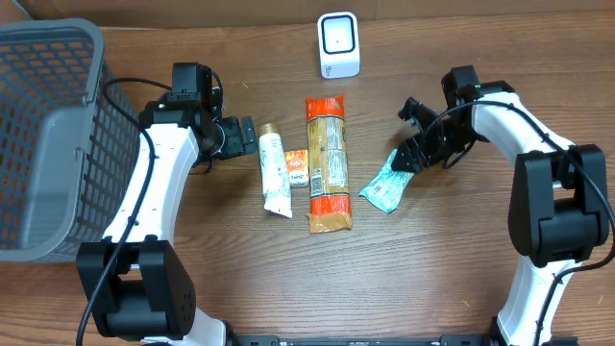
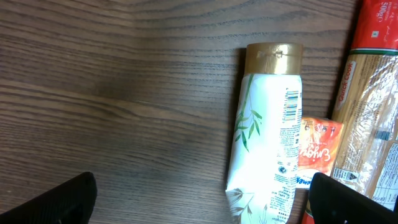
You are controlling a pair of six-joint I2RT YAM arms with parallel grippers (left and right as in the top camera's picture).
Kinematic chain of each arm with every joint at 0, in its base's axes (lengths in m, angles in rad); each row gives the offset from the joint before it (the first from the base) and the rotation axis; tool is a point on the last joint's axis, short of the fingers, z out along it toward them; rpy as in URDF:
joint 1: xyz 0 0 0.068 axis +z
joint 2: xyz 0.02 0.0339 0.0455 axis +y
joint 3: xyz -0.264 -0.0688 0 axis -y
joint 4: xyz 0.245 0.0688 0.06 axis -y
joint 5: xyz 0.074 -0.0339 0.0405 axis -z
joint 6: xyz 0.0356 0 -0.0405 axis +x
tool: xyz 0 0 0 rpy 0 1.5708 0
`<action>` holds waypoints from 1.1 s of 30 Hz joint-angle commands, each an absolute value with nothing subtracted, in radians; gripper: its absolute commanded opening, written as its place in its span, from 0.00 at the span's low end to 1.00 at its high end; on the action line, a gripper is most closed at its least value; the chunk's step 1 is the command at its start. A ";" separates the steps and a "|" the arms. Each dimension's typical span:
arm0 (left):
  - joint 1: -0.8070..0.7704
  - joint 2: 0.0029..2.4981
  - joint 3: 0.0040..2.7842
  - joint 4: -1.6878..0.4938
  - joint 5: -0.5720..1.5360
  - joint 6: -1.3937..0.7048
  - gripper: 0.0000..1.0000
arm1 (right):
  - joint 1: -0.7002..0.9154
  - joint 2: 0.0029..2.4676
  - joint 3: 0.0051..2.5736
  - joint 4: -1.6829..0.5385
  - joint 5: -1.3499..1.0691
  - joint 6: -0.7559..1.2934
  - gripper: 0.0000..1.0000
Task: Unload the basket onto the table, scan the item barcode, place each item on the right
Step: 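Lower the right gripper onto the green wipes pack and grasp it, then lift the wipes pack and hold it in front of the scanner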
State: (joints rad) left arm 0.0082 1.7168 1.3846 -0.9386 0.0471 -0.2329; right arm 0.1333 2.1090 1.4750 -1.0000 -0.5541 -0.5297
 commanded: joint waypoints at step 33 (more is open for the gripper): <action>0.006 1.708 1.396 -0.936 0.041 -0.214 1.00 | 0.151 1.539 1.626 -0.951 -0.598 0.222 0.04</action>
State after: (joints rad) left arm 0.0082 1.7168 1.3842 -0.9386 0.0471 -0.2325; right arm 0.1368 1.6272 1.6032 -0.9512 -0.6544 0.1158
